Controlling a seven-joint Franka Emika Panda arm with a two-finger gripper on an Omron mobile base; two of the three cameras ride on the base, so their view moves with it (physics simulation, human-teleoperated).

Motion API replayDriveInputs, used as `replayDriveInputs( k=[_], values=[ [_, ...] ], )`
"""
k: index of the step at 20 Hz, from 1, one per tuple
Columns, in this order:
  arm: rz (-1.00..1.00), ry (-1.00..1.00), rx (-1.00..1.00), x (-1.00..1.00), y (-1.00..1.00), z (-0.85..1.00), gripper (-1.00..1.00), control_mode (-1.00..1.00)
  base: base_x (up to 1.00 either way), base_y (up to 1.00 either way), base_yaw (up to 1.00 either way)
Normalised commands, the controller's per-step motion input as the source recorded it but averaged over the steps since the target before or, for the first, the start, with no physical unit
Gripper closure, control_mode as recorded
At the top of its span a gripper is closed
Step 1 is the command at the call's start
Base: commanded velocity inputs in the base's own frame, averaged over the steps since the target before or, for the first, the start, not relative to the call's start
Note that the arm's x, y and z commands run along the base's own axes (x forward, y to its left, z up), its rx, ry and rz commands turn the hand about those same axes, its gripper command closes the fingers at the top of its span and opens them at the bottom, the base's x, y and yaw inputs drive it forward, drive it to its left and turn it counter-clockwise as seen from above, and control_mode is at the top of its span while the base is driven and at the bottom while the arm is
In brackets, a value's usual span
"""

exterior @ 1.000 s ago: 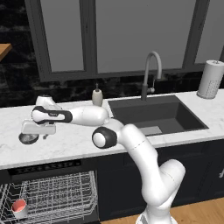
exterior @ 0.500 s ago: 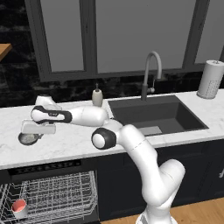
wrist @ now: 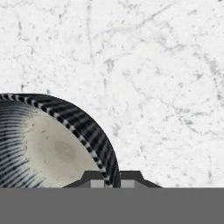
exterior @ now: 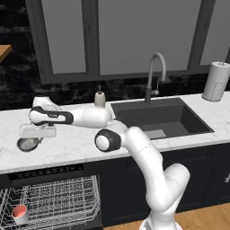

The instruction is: Pick up the cup and bowl from the counter, place them in the dishwasher, and close the dishwasher door.

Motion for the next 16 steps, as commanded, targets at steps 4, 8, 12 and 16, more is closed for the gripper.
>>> replayDriveInputs(
  k=[4, 8, 12, 16],
  values=[
    [0.0, -0.14, 0.09, -0.93, -0.29, 0.16, 1.0, -1.0, 0.0, 0.0, 0.0],
    [0.0, -0.13, 0.1, -0.9, -0.37, 0.08, 1.0, -1.0, 0.0, 0.0, 0.0],
    [0.0, -0.16, 0.09, -1.0, -0.39, 0.0, 1.0, -1.0, 0.0, 0.0, 0.0],
    [0.0, -0.18, 0.08, -1.0, -0.45, 0.0, 1.0, -1.0, 0.0, 0.0, 0.0]
  ],
)
